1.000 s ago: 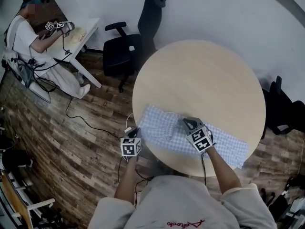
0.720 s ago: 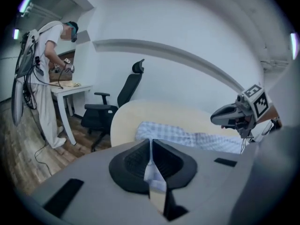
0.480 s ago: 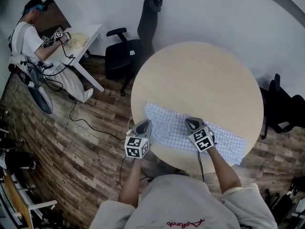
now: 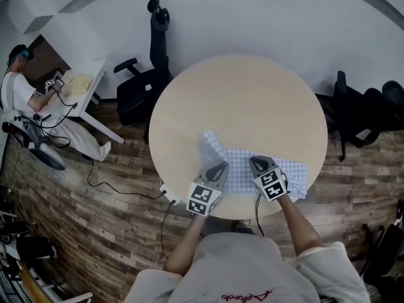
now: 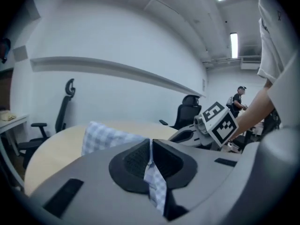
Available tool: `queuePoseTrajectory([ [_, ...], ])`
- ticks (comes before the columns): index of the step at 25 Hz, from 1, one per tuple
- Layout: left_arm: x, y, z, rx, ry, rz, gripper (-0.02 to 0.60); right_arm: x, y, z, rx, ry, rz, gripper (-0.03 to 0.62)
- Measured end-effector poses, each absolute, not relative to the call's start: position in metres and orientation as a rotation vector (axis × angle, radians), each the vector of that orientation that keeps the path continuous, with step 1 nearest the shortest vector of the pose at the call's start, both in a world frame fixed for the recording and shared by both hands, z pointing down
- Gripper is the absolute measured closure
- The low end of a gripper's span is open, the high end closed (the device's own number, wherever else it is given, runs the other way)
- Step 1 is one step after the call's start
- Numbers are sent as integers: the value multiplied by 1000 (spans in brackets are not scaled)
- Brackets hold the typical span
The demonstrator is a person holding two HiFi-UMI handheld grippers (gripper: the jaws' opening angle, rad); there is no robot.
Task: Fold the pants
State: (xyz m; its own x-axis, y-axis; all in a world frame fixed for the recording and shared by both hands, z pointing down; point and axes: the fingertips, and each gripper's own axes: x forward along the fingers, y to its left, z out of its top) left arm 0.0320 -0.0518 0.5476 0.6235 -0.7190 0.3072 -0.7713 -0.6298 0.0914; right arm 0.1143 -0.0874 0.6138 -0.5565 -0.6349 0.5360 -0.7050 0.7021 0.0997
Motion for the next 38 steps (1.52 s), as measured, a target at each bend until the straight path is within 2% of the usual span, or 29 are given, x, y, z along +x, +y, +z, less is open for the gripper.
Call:
queuePoseTrajectory([
  [6, 141, -22, 634, 2656, -860, 621, 537, 210, -62, 626, 1210, -2253, 251, 563],
  [9, 167, -2, 683, 2597, -749, 755, 537, 252, -49, 634, 1277, -2202, 297, 563],
  [13, 185, 11, 709, 2532, -652, 809, 534, 279, -40, 640, 1311, -2182, 334, 563],
  [14, 189, 14, 711, 2516, -620, 805, 511, 279, -39, 642, 1309, -2184, 339, 563],
  [15, 192, 16, 711, 2503, -595, 794, 403, 278, -40, 643, 1301, -2190, 341, 563],
  [16, 193, 17, 709, 2496, -591, 778, 371, 275, -42, 644, 1288, -2199, 339, 563],
  [17, 192, 17, 705, 2496, -610, 759, 370, 271, -44, 645, 1272, -2210, 335, 563],
  [21, 158, 4, 695, 2461, -815, 684, 367, 242, -55, 646, 1181, -2267, 306, 563],
  [31, -3, -33, 698, 2158, -1308, 527, 368, 154, -62, 647, 954, -2326, 226, 563],
  [38, -27, -50, 723, 2065, -1259, 454, 370, 142, -72, 646, 965, -2249, 207, 563],
])
